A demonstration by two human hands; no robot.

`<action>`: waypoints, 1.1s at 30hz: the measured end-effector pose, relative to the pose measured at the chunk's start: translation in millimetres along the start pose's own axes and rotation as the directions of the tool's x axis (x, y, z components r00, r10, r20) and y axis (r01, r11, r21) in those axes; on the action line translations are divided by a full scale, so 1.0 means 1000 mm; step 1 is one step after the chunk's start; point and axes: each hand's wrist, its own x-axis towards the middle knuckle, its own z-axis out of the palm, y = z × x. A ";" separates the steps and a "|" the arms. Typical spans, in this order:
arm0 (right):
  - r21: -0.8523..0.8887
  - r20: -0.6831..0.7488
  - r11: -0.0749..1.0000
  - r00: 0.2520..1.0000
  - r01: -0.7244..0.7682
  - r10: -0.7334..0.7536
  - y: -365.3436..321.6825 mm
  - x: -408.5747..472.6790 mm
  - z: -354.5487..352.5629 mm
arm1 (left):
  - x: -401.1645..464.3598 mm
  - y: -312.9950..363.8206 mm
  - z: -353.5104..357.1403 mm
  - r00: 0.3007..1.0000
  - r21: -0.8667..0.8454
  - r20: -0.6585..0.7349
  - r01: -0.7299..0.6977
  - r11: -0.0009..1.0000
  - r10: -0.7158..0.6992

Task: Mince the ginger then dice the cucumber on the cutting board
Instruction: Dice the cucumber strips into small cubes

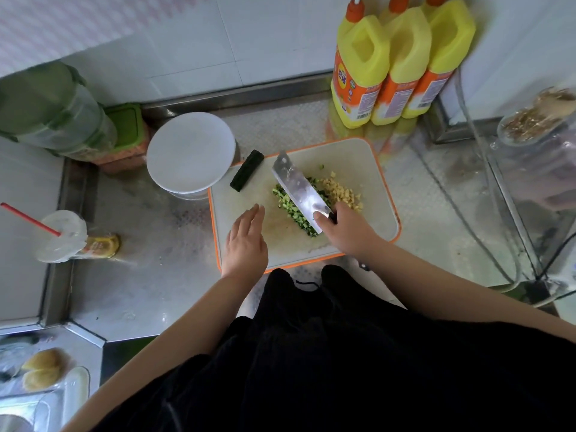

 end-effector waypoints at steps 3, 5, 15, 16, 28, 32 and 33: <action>-0.205 -0.025 0.970 0.990 0.129 -0.137 0.005 -0.014 -0.008 | 0.001 0.012 -0.001 0.990 -0.013 -0.142 0.010 1.000 -0.012; -0.277 0.008 0.943 0.982 0.185 -0.190 0.012 -0.023 -0.009 | 0.004 0.016 -0.007 0.977 -0.060 -0.210 0.030 0.998 -0.042; -0.379 0.084 0.893 0.970 0.242 -0.227 0.022 -0.033 -0.005 | 0.021 0.079 0.002 0.842 0.431 0.451 -0.496 0.754 0.296; -0.386 0.094 0.890 0.970 0.243 -0.224 0.021 -0.034 -0.006 | 0.024 0.082 0.004 0.837 0.436 0.463 -0.503 0.746 0.293; -0.440 -0.047 0.874 0.967 0.205 -0.251 0.046 -0.050 -0.025 | 0.065 0.076 0.000 0.886 0.503 0.447 -0.365 0.783 0.126; -0.396 -0.089 0.901 0.969 0.178 -0.231 0.051 -0.056 -0.033 | 0.082 0.071 -0.005 0.897 0.534 0.441 -0.290 0.794 0.030; -0.383 -0.096 0.908 0.970 0.172 -0.224 0.052 -0.057 -0.035 | 0.086 0.070 -0.006 0.894 0.533 0.448 -0.278 0.799 0.012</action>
